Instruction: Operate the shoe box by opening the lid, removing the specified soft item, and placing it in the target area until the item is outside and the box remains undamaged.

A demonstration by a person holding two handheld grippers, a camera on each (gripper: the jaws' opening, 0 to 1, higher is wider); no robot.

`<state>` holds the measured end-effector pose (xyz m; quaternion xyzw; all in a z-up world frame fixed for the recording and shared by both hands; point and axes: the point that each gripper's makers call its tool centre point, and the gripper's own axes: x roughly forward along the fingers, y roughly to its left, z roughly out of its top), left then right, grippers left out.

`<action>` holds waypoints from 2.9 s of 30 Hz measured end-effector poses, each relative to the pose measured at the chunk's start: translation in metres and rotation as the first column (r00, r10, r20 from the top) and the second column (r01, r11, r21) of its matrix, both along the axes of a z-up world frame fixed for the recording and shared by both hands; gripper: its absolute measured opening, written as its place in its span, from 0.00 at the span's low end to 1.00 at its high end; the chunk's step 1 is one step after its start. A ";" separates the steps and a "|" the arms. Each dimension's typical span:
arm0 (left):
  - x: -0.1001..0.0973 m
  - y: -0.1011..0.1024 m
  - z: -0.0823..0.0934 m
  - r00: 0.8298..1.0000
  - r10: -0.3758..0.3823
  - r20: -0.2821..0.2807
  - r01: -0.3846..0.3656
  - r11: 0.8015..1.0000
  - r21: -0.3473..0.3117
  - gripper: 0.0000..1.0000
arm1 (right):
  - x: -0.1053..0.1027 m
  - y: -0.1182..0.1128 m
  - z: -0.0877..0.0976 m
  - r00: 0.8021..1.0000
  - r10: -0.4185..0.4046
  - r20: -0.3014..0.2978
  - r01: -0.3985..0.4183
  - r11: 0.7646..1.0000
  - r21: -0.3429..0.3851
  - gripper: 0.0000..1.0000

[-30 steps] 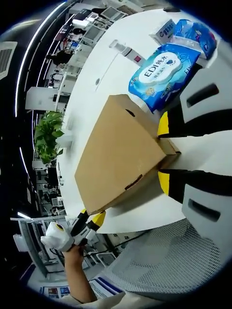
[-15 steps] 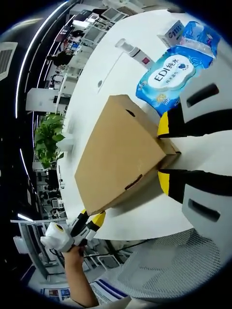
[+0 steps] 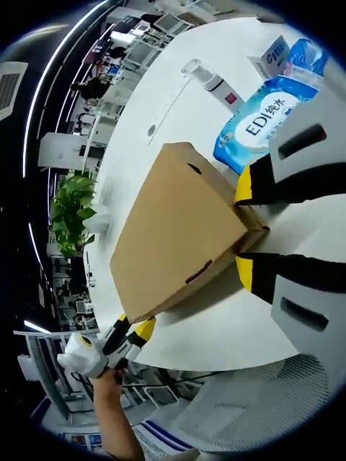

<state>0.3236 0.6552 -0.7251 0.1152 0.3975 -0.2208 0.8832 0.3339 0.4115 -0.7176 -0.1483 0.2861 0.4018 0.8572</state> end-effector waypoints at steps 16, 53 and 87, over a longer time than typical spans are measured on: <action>0.014 -0.003 -0.001 1.000 -0.005 -0.003 0.005 1.000 -0.004 0.41 | 0.010 -0.005 -0.007 1.000 -0.010 -0.021 0.009 1.000 -0.015 0.24; -0.062 -0.037 0.049 0.986 -0.007 0.167 0.024 0.995 -0.101 0.63 | -0.032 -0.095 0.029 0.985 -0.147 0.087 0.147 0.989 0.007 0.49; -0.104 -0.049 0.074 0.961 0.090 0.261 -0.034 0.976 -0.213 1.00 | -0.090 -0.152 0.052 0.956 -0.280 0.089 0.272 0.958 0.086 0.92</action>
